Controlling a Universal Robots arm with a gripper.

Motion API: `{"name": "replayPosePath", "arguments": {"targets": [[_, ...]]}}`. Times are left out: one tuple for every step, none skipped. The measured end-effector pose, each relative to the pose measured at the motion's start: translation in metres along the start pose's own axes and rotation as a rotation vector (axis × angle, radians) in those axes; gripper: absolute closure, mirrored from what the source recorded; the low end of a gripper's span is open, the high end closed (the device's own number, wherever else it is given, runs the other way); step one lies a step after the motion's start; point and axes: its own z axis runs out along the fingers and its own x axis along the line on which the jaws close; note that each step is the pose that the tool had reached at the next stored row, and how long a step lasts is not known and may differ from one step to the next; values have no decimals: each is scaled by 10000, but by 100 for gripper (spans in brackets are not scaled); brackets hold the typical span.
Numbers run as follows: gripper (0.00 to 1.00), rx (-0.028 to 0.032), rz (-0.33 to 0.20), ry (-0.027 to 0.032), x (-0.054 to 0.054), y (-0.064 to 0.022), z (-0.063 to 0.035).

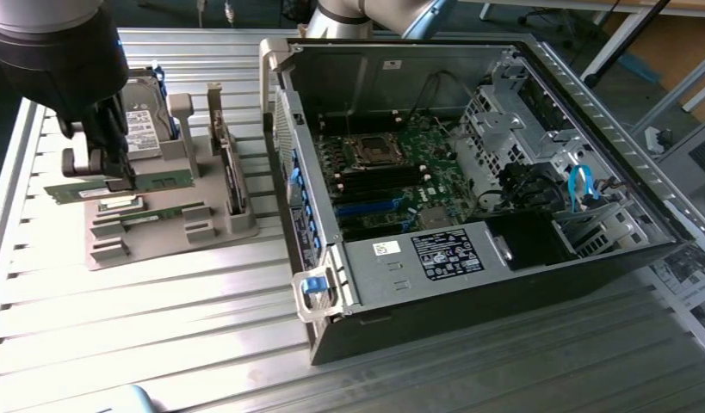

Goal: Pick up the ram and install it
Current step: 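Pick up the ram and move it above insertion slot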

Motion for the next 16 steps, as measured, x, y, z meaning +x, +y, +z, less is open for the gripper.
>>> {"name": "replayPosePath", "arguments": {"targets": [[86,1,0,5,0,0,-1],[86,1,1,9,0,0,-2],[86,1,1,13,0,0,-3],[86,1,2,15,0,0,-6],[86,2,2,18,0,0,-8],[86,1,2,21,0,0,-9],[86,2,3,25,1,0,-11],[86,2,4,31,0,0,-12],[86,1,6,39,1,0,-13],[86,0,7,44,1,0,-14],[86,0,9,49,1,0,-14],[86,1,10,53,1,0,-14],[86,1,12,58,0,0,-15],[86,1,12,63,0,0,-15],[86,1,13,70,0,0,-16],[86,1,14,75,1,0,-18]]}}
